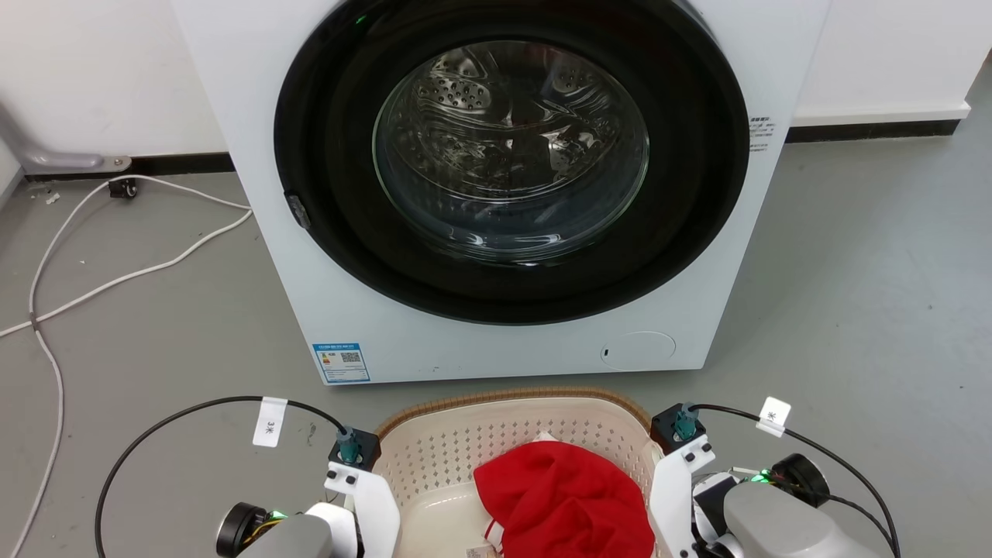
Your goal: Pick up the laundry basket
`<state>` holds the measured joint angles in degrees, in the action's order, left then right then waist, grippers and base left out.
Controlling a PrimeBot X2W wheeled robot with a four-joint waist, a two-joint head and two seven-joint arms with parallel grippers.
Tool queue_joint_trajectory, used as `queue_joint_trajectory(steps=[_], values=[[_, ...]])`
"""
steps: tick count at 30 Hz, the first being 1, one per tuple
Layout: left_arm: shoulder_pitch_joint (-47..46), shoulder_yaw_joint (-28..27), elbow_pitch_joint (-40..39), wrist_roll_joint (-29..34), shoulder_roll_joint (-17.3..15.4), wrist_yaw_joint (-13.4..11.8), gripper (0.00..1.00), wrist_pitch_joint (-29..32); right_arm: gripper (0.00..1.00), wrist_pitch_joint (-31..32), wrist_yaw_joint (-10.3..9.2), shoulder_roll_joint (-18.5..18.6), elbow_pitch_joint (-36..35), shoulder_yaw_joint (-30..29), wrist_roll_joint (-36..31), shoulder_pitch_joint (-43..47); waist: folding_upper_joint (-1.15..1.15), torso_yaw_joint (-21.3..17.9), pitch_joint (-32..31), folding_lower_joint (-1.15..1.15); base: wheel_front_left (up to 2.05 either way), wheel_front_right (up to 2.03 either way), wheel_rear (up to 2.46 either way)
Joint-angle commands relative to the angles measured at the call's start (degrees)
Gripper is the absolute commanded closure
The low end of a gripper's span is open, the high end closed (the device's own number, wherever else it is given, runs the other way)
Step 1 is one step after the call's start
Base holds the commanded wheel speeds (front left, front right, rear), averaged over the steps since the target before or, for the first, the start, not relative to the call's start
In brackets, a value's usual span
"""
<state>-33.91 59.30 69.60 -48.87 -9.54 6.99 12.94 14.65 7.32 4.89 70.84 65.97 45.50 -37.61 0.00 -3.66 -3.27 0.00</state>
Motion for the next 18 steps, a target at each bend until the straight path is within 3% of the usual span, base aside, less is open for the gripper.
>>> queue_joint_trajectory(steps=[1, 18], values=[[-1.1, 0.8, -1.0, -0.1, 1.7, 0.8, 1.0, -0.5, 1.0, -0.5, 0.3, -1.4, -0.6, 0.7, 0.2, -0.8, 0.0, 0.0, 0.1, 0.0, 0.0, 0.0, 0.0], [-1.6, 3.7, -0.4, -2.7, 1.6, 0.8, 1.0, -1.6, 1.0, -1.2, 0.31, -1.9, 0.0, 3.5, 2.9, -1.7, 0.0, 0.0, 0.2, 0.0, 0.0, 0.0, 0.0]])
